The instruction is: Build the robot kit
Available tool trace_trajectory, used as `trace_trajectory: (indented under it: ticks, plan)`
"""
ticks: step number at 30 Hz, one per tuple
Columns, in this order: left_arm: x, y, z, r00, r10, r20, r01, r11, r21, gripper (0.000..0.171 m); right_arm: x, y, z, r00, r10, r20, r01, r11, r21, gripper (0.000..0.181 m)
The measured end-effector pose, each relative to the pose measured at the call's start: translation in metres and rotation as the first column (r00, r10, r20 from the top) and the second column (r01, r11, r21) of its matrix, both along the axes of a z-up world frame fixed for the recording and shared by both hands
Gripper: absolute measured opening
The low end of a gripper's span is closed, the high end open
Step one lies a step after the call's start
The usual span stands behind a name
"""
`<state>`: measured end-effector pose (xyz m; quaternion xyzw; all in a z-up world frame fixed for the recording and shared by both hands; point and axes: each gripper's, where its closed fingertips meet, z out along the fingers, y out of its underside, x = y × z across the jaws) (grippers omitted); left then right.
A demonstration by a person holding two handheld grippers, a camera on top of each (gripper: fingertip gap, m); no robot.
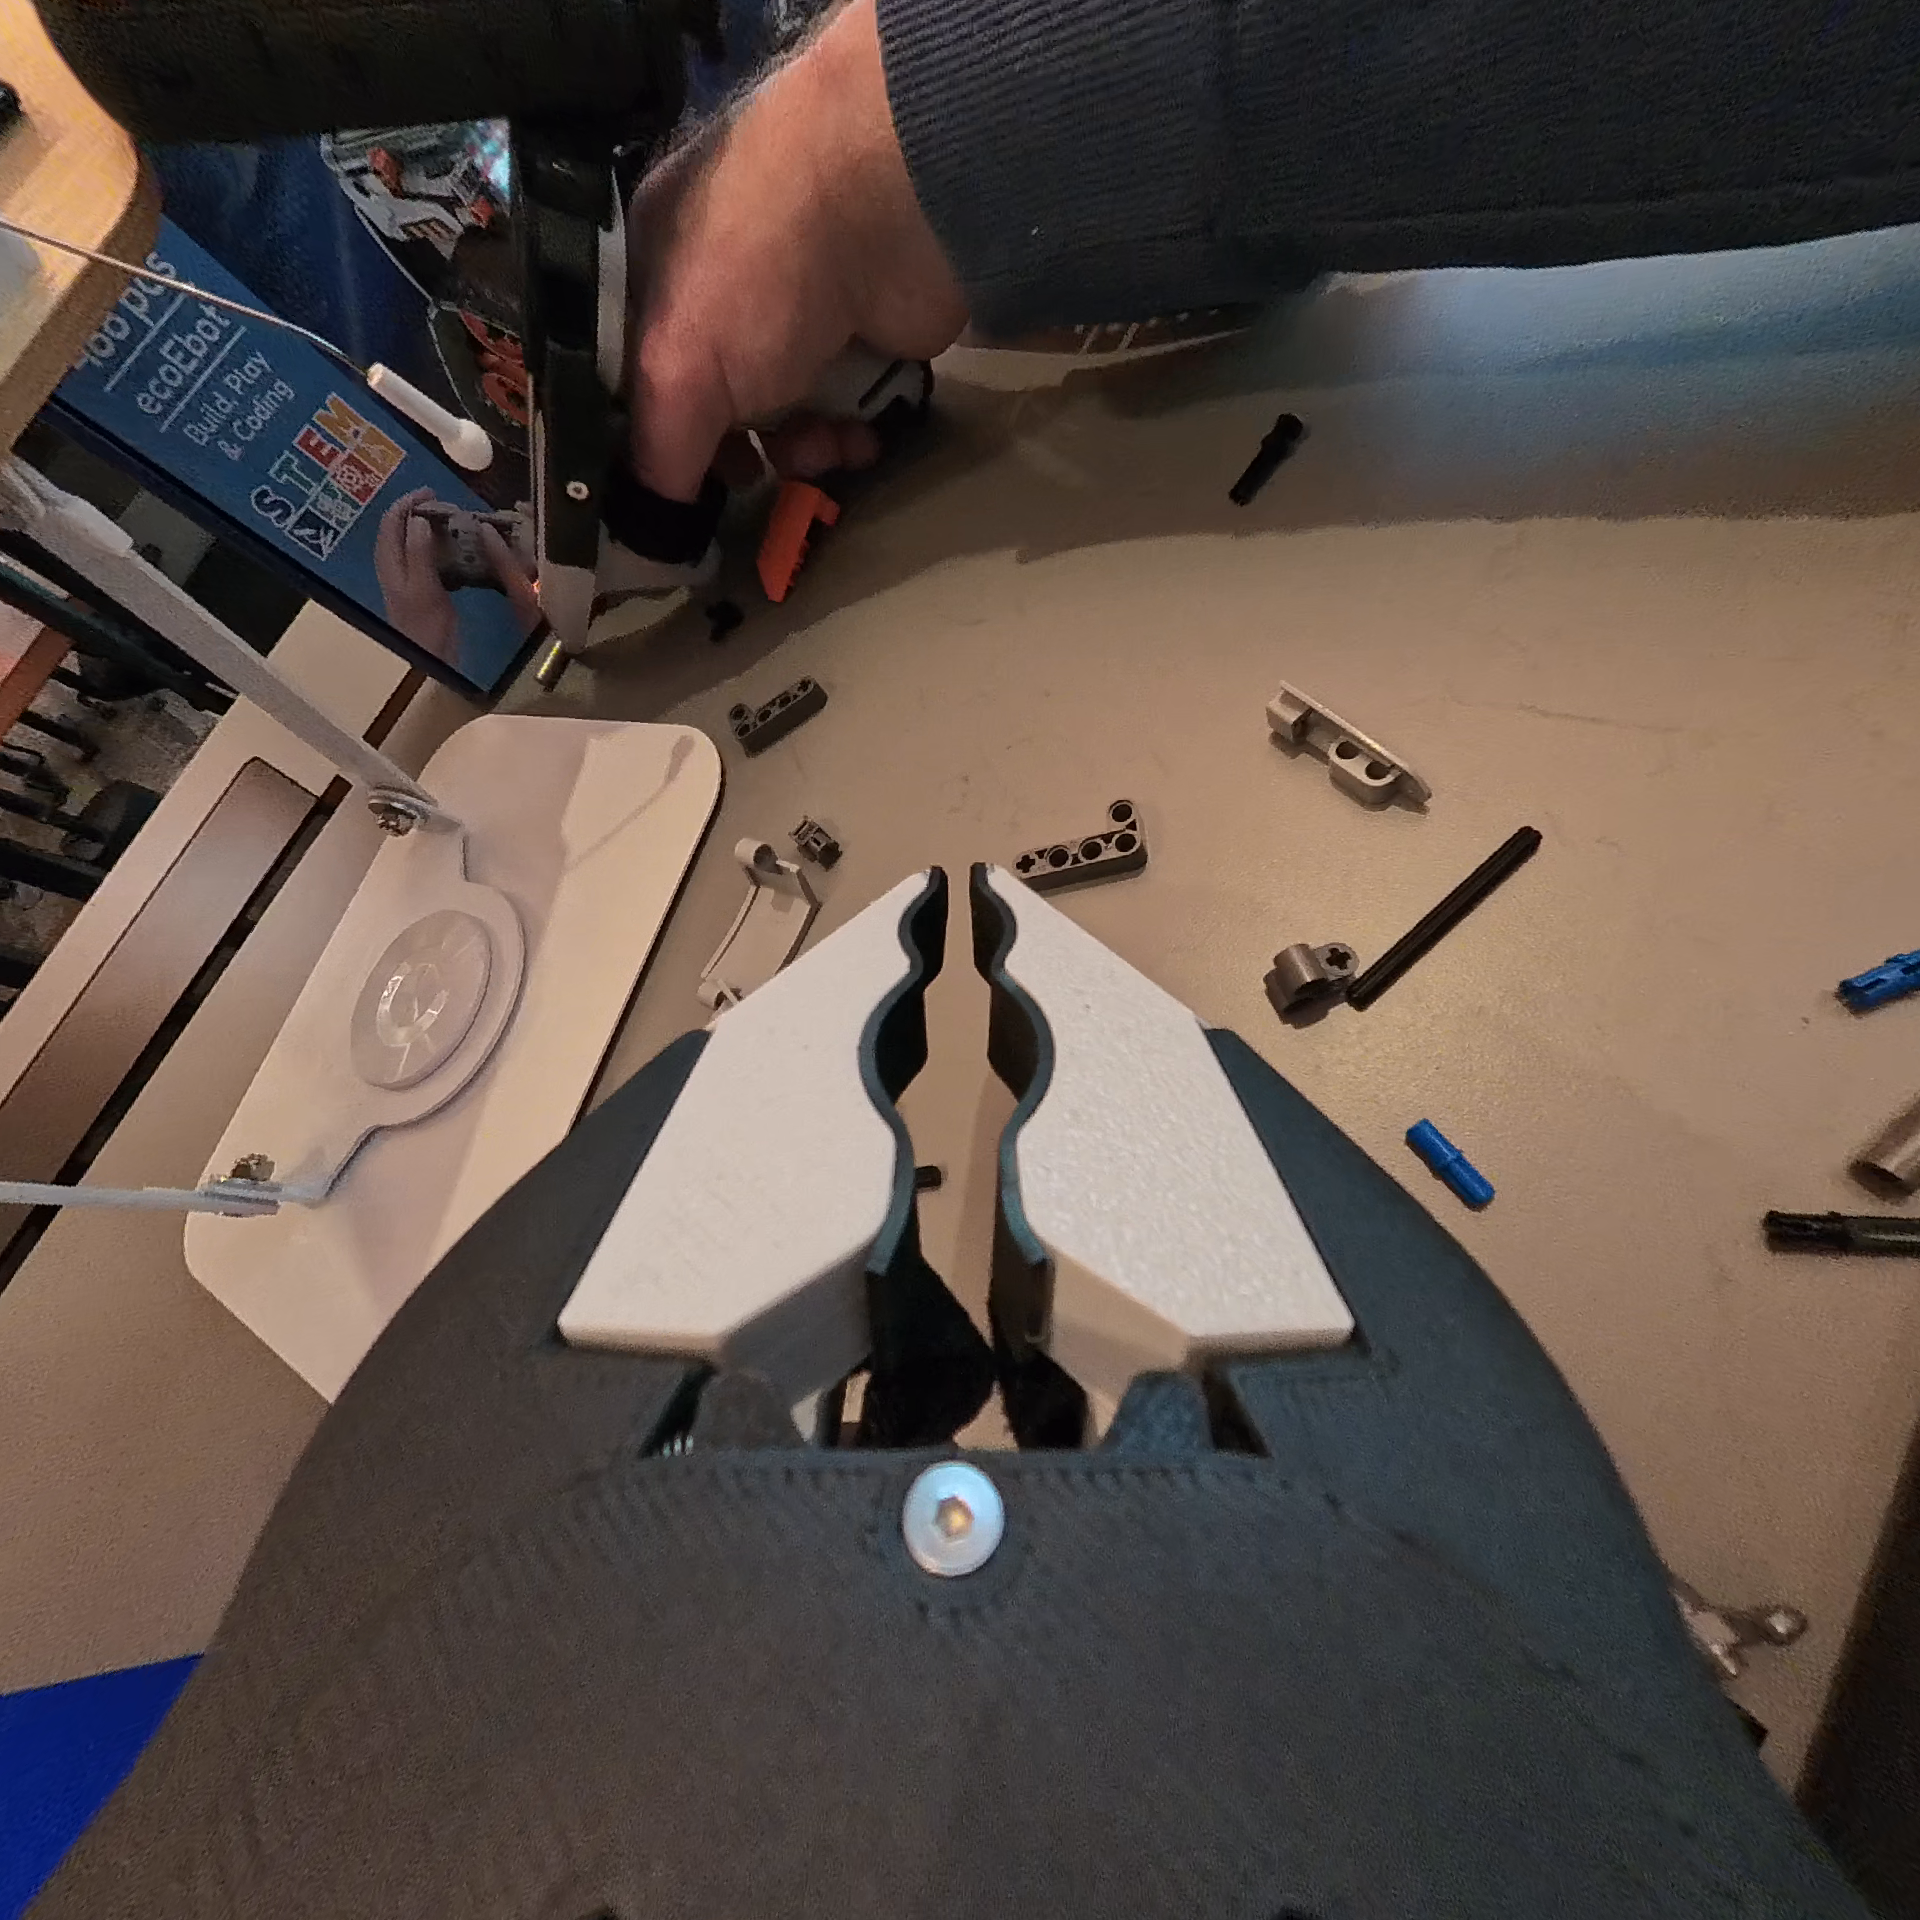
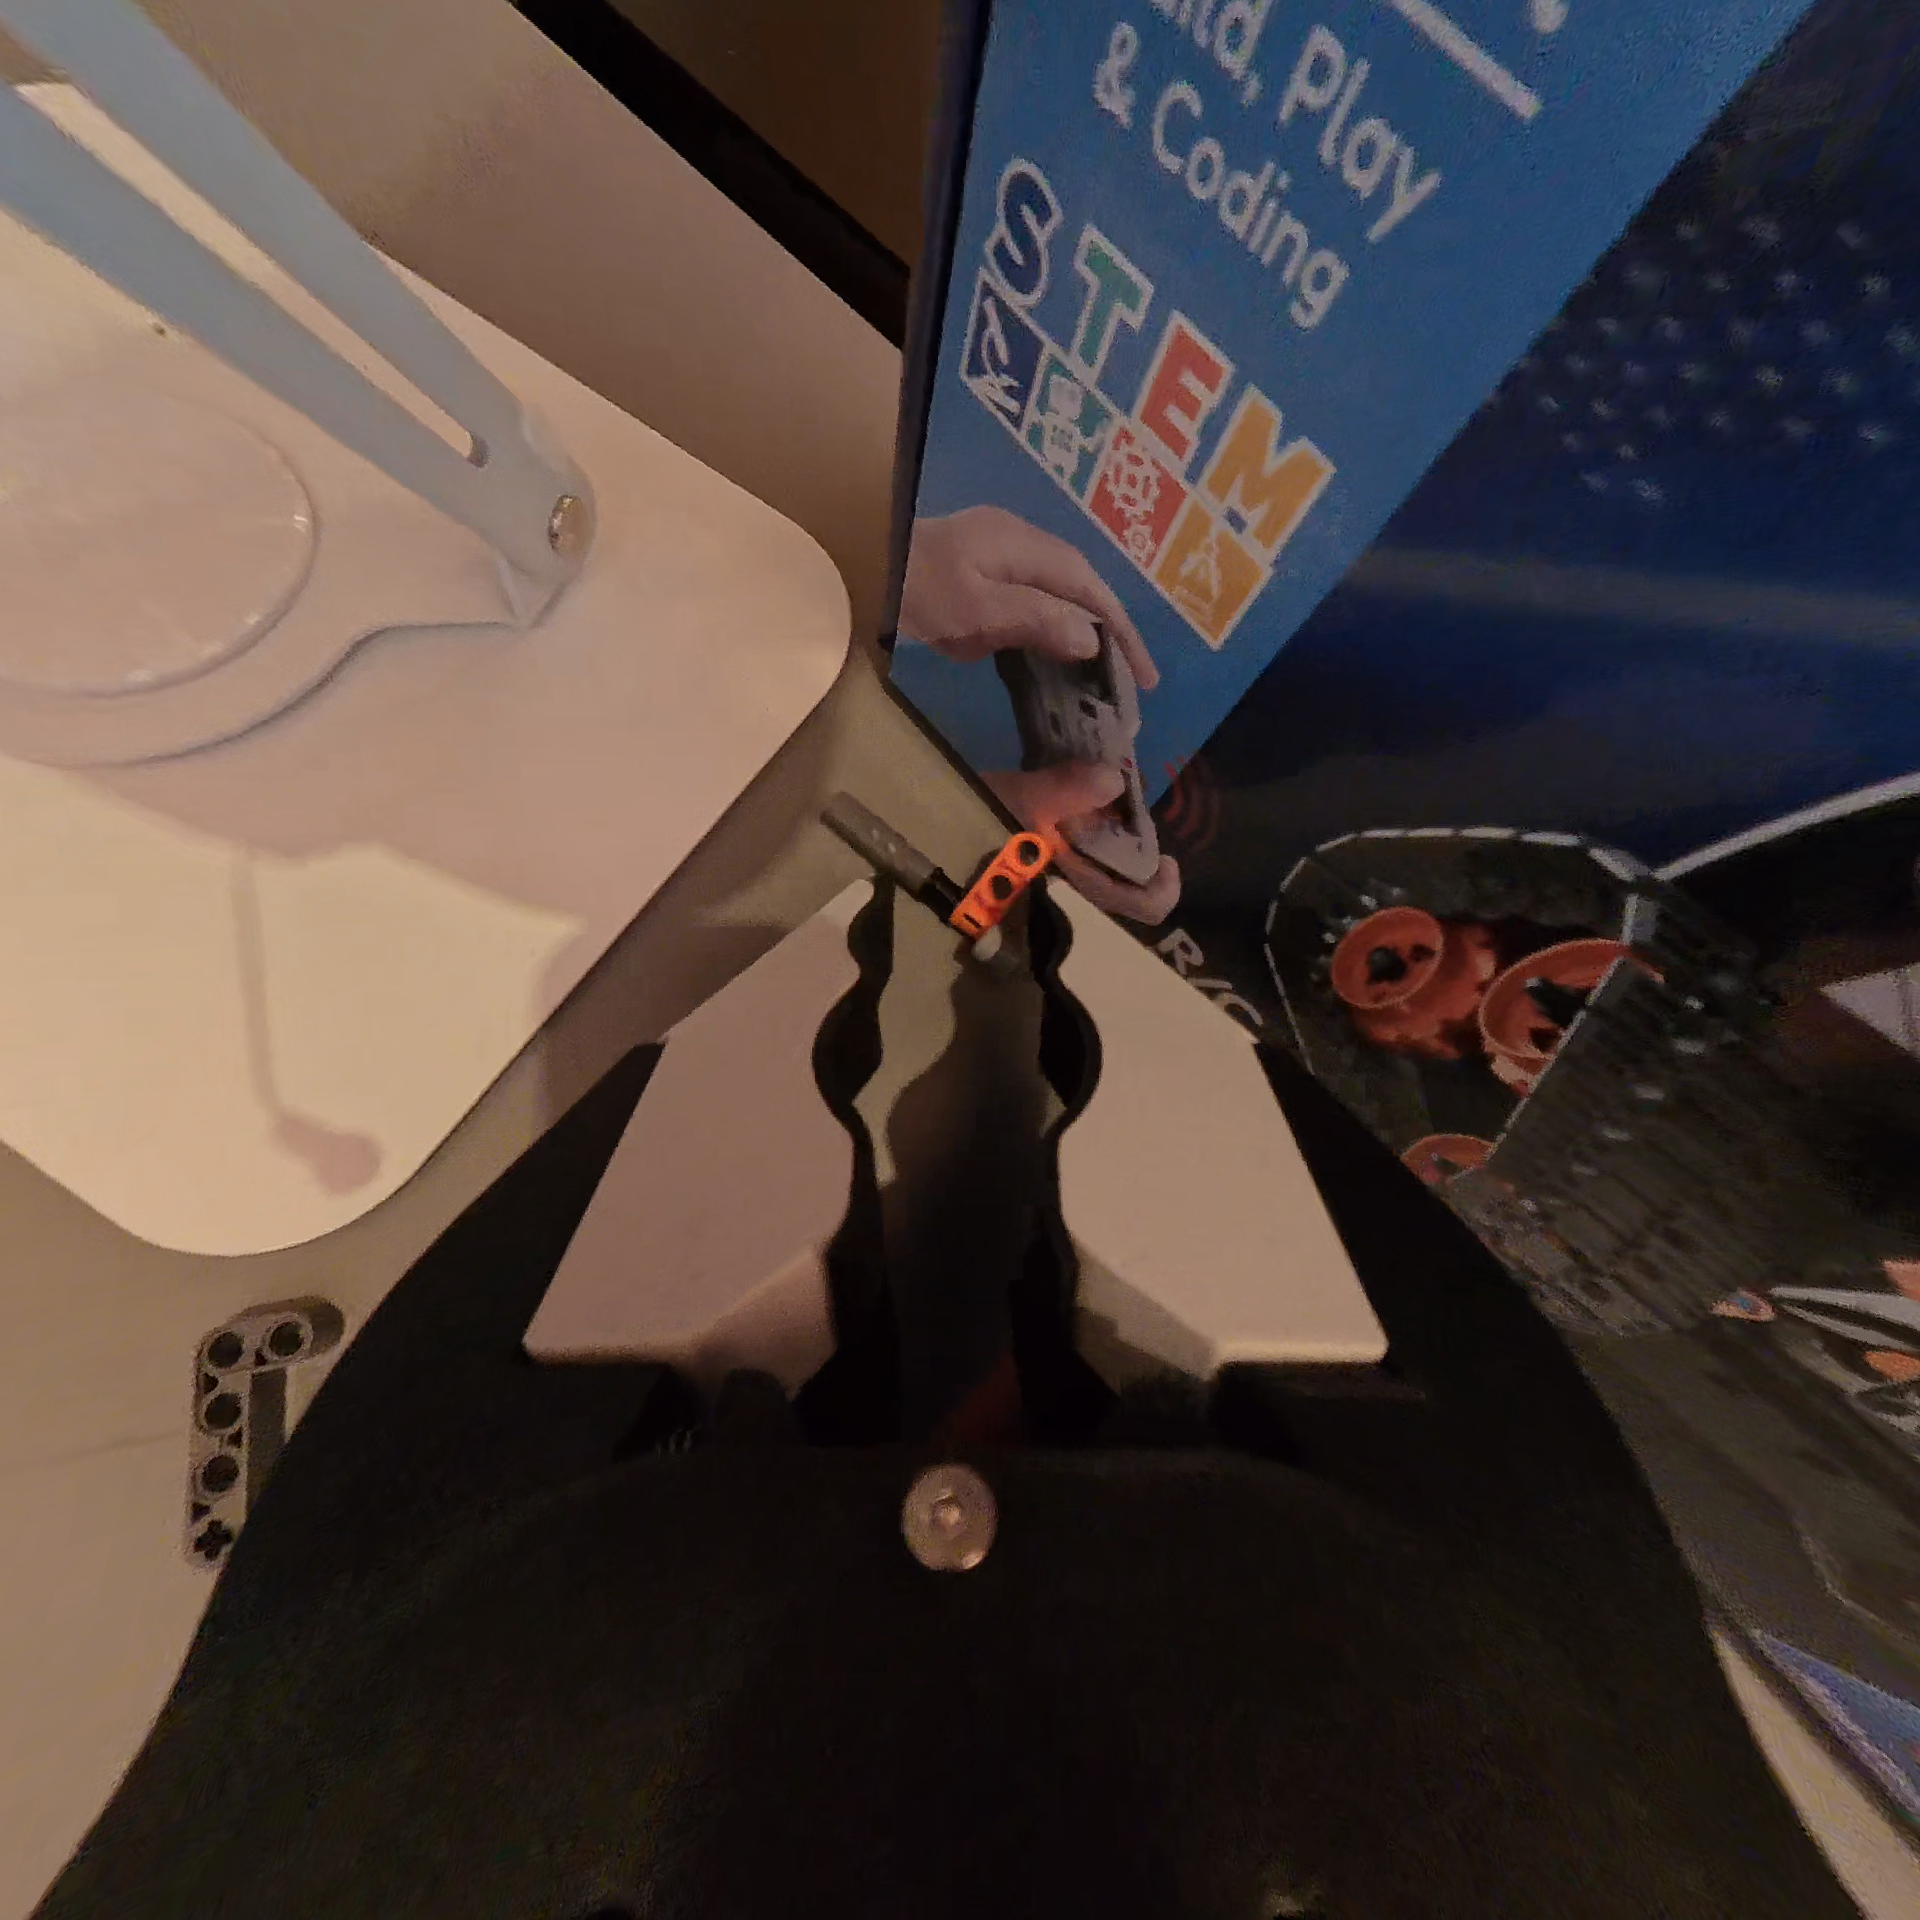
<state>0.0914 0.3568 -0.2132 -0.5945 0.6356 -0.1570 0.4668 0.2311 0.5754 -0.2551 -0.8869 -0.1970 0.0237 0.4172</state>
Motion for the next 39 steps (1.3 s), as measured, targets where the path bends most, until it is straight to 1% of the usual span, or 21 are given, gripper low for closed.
trace_trajectory:
  ticks: [4, 5, 10, 15, 17, 19, 21, 23, 25, 27, 28, 29, 31, 33, 35, 38, 39]
  plan:
    - [-0.001, 0.001, 0.001, 1.0, 0.003, 0.006, -0.003, 1.0, 0.0, 0.003, 0.0, -0.001, -0.001, 1.0, -0.004, -0.009, 0.004, 1.0, -0.015, 0.016]
    - [-0.001, 0.001, 0.001, 1.0, 0.004, 0.005, -0.004, 1.0, 0.001, 0.003, 0.001, -0.001, -0.001, 1.0, -0.009, -0.007, 0.008, 1.0, -0.017, 0.011]
    - [-0.001, 0.002, 0.0, 1.0, 0.002, 0.002, -0.002, 1.0, 0.005, 0.003, -0.003, -0.01, -0.002, 1.0, -0.013, -0.01, 0.013, 1.0, -0.026, 0.009]
    - [0.0, 0.001, 0.001, 1.0, -0.003, 0.003, 0.003, 1.0, 0.005, 0.003, -0.006, -0.028, -0.002, 0.999, -0.033, -0.004, 0.033, 0.999, -0.032, 0.009]
    - [0.0, 0.001, 0.001, 1.0, -0.002, 0.002, 0.002, 1.0, 0.011, 0.003, -0.006, -0.038, -0.001, 0.998, -0.055, -0.011, 0.055, 0.997, -0.045, 0.01]
    - [-0.001, 0.002, 0.003, 1.0, 0.004, 0.009, -0.004, 1.0, 0.013, 0.004, -0.005, -0.052, 0.0, 0.998, -0.064, 0.015, 0.064, 0.997, -0.049, 0.01]
    - [-0.003, 0.006, 0.006, 0.999, 0.022, 0.023, -0.022, 1.0, 0.014, 0.004, -0.01, -0.067, 0.007, 0.999, -0.05, 0.003, 0.05, 0.998, -0.047, 0.01]
    - [-0.006, 0.012, 0.01, 0.998, 0.054, 0.045, -0.054, 0.999, 0.004, 0.007, -0.015, -0.085, 0.02, 0.999, -0.028, 0.023, 0.028, 0.999, -0.026, 0.01]
    - [-0.009, 0.019, 0.017, 0.992, 0.093, 0.082, -0.093, 0.996, -0.01, 0.011, -0.025, -0.104, 0.039, 1.0, 0.01, -0.003, -0.01, 1.0, 0.02, 0.01]
    - [-0.011, 0.024, 0.024, 0.983, 0.129, 0.129, -0.126, 0.991, -0.034, 0.015, -0.041, -0.127, 0.06, 0.997, 0.076, -0.005, -0.076, 0.993, 0.087, 0.01]
    - [-0.009, 0.024, 0.027, 0.977, 0.144, 0.159, -0.132, 0.988, -0.084, 0.016, -0.053, -0.138, 0.073, 0.992, 0.123, -0.023, -0.119, 0.985, 0.129, 0.01]
    - [-0.007, 0.022, 0.032, 0.97, 0.142, 0.196, -0.116, 0.984, -0.138, 0.023, -0.063, -0.15, 0.082, 0.987, 0.157, -0.018, -0.152, 0.975, 0.163, 0.01]
    - [-0.004, 0.021, 0.047, 0.952, 0.141, 0.272, -0.093, 0.979, -0.182, 0.028, -0.078, -0.171, 0.097, 0.974, 0.224, 0.037, -0.226, 0.943, 0.245, 0.01]
    - [0.001, 0.016, 0.056, 0.936, 0.123, 0.329, -0.046, 0.972, -0.233, 0.033, -0.091, -0.191, 0.11, 0.955, 0.289, 0.067, -0.294, 0.896, 0.332, 0.01]
    - [0.006, 0.011, 0.06, 0.924, 0.116, 0.364, -0.008, 0.958, -0.286, 0.036, -0.1, -0.208, 0.124, 0.935, 0.335, 0.12, -0.353, 0.828, 0.436, 0.01]
    - [0.013, 0.001, 0.068, 0.897, 0.094, 0.432, 0.077, 0.929, -0.362, 0.037, -0.109, -0.227, 0.125, 0.9, 0.377, 0.218, -0.435, 0.764, 0.477, 0.01]
    - [0.016, -0.007, 0.071, 0.888, 0.061, 0.455, 0.13, 0.917, -0.376, 0.036, -0.11, -0.231, 0.124, 0.889, 0.381, 0.254, -0.458, 0.744, 0.487, 0.01]
